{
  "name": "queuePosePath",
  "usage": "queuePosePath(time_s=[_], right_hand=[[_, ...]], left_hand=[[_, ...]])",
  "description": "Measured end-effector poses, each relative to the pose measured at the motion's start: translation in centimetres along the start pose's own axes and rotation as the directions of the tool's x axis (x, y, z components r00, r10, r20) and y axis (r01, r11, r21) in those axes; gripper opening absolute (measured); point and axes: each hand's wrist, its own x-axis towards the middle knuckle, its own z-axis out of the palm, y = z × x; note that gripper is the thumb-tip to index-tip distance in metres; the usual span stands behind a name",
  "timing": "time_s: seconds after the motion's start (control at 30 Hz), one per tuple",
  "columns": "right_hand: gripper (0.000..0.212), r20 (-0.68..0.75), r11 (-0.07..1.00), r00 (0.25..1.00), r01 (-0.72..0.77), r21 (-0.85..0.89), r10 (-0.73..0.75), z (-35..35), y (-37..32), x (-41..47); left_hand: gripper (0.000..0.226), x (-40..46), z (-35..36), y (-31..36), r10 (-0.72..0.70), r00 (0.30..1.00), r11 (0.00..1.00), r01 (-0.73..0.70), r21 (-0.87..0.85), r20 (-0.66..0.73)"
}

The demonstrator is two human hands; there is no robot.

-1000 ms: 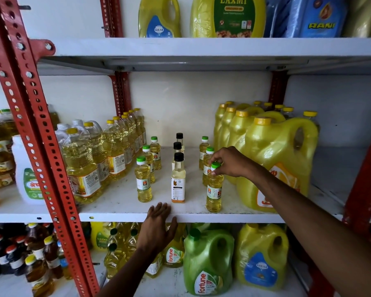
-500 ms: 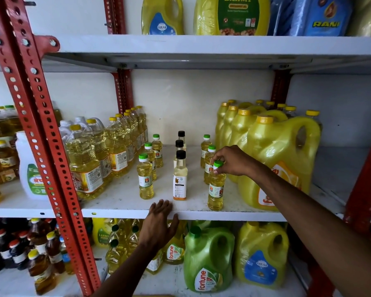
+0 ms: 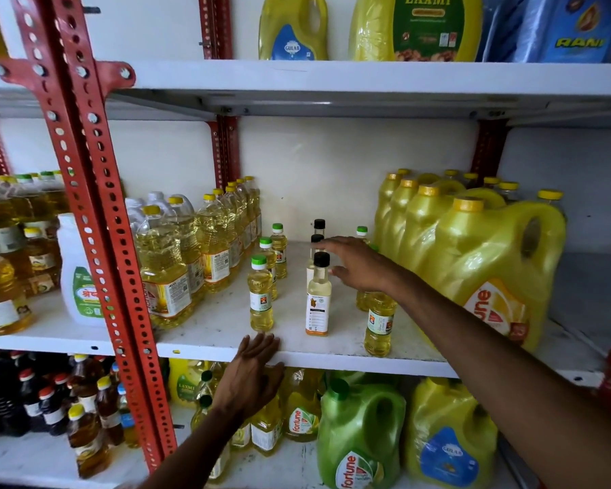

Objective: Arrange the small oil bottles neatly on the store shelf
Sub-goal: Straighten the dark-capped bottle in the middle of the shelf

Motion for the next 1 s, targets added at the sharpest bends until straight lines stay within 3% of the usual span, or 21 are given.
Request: queuePosePath(time_s=[0.17,0.4,0.77,1.0], right_hand=[[0.049,0.121,1.0,0.993,-0.008,-0.004,0.008,0.3,-0.6,2.7],[0.03,0.114,0.996,0.992,-0.058,0.069,0.05,-0.1,-0.7,3.6],[0.046,0.069,0.992,0.992,-0.108,0.069,0.103,0.6,-1.3,3.6],[0.039,0.056,0.988,0.993,-0.112,0.11,0.106,0.4,-1.8,3.2]], left_hand=[[0.064,0.1,-0.1,0.2,-0.023,1.0,0.998,0.023,-0.053,-0.005],[0.065,0.0,0.4,-0.3,-0.026,0.999,0.997,0.024,-0.076,-0.02],[0.064,0.1,0.8,-0.5,-0.037,0.999,0.996,0.035,-0.088,-0.022],[0.062,0.0,0.9,-0.6,-0.035,0.999,0.996,0.034,-0.087,-0.008]])
